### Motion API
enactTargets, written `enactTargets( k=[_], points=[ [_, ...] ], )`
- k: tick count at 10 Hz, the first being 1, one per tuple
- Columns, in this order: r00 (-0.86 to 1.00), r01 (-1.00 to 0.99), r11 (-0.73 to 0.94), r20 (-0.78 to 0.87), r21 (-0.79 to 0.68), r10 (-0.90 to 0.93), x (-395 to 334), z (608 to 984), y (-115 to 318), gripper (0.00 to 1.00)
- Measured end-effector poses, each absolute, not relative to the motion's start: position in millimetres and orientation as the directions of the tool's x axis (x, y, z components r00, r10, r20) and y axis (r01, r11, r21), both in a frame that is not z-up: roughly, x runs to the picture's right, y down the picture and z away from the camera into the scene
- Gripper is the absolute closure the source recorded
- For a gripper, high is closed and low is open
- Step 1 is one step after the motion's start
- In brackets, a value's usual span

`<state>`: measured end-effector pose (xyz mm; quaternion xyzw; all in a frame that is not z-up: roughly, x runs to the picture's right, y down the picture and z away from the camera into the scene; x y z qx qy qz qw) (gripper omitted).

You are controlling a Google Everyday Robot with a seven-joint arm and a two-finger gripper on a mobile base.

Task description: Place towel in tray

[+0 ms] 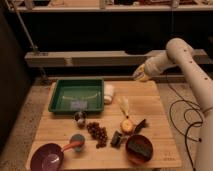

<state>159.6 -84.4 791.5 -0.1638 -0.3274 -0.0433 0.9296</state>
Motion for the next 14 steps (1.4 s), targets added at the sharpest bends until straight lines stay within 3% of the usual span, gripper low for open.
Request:
enactTargets(
  k=[5,14],
  points=[
    [0.661,0.326,0.933,0.742,-0.151,-0.111,42,777,-119,1.00],
    [0.663,0.324,0.934,0.740,-0.151,-0.111,44,777,-119,1.00]
  ],
)
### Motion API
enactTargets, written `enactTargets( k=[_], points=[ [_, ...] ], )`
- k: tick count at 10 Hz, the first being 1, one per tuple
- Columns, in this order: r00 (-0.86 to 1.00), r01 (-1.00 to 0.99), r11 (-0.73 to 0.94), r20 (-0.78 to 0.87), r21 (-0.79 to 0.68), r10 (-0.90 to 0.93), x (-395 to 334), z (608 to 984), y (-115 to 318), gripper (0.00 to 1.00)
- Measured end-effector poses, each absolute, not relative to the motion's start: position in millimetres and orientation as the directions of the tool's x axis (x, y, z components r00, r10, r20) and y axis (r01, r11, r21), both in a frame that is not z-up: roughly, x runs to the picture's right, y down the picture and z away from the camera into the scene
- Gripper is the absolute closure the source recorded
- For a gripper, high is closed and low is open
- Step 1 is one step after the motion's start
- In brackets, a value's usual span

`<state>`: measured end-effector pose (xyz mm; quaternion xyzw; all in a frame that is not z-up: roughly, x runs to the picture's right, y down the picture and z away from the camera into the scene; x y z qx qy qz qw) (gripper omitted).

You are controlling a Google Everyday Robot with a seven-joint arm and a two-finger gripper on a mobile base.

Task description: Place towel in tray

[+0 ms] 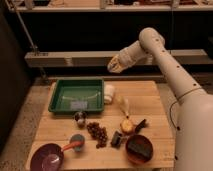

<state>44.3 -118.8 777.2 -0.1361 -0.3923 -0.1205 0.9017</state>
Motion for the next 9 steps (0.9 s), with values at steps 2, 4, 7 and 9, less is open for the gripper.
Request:
enactTargets(
  k=[2,4,7,9],
  points=[
    [0.662,0.326,0.933,0.741,-0.150,-0.112,43,777,-119,1.00],
    [0.662,0.326,0.933,0.741,-0.150,-0.112,43,777,-119,1.00],
    [0.620,0.325,0.941,0.772,-0.089,-0.141,40,773,-115,1.00],
    [0.550,0.300,0.952,0.802,0.069,-0.231,20,763,-94,1.00]
  ],
)
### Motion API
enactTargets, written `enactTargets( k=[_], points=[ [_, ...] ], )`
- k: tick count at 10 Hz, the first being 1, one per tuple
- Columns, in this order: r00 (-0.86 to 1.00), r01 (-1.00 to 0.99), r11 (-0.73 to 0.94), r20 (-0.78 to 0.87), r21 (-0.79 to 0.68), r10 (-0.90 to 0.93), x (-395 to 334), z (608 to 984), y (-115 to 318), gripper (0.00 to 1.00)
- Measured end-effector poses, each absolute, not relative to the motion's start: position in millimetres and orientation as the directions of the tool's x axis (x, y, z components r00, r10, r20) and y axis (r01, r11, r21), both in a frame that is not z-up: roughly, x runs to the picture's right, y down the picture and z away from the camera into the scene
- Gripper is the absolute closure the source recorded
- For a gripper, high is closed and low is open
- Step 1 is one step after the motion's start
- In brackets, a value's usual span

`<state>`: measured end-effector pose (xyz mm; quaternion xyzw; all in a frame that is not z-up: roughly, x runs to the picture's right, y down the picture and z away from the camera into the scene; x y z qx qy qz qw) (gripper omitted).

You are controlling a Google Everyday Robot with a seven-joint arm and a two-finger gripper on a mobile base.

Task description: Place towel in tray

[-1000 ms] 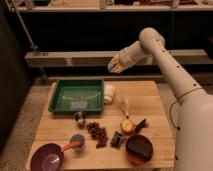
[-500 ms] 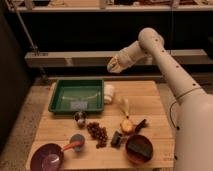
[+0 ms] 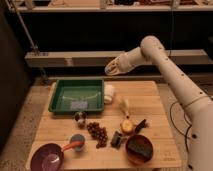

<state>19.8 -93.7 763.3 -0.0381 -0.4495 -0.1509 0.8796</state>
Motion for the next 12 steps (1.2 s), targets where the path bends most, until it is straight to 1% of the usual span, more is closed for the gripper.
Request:
enactTargets(
  k=[2,3,6,9,12],
  points=[
    [0.499,0.284,0.942,0.810,0.182,-0.307,-11,760,-74,1.00],
    [0.477,0.299,0.935,0.820,0.189,-0.318,-26,762,-69,1.00],
    [0.413,0.444,0.887,0.850,0.127,-0.328,-70,773,-68,1.00],
    [0.365,0.481,0.873,0.885,0.087,-0.290,-102,791,-61,1.00],
    [0.320,0.551,0.833,0.910,0.048,-0.264,-146,819,-30,1.00]
  ],
)
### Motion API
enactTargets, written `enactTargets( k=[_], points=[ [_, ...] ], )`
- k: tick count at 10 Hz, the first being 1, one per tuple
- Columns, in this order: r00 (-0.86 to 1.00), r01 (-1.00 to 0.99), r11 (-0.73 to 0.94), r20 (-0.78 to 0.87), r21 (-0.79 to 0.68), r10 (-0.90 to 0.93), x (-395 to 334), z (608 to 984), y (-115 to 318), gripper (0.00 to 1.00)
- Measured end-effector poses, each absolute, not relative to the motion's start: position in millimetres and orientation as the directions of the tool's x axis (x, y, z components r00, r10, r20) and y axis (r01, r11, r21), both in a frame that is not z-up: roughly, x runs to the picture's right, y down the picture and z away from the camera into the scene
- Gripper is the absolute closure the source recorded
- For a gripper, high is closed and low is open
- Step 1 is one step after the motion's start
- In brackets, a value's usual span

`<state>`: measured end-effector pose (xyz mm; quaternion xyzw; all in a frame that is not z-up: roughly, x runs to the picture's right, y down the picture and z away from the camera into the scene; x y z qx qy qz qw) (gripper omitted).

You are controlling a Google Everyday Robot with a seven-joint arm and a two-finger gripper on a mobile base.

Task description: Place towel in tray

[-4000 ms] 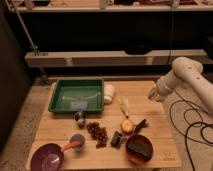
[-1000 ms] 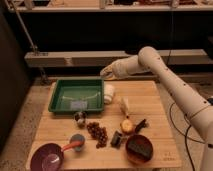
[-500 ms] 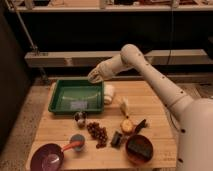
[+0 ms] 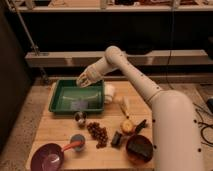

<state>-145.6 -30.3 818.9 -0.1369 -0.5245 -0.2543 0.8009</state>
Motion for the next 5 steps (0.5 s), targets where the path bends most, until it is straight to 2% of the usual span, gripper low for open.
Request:
enactTargets(
  k=[4,5],
  points=[
    [0.319,0.618,0.786,0.913,0.002,-0.253,-151,855,7,1.00],
    [0.331,0.632,0.775,0.908,-0.013,-0.255,-147,867,15,0.97]
  ],
)
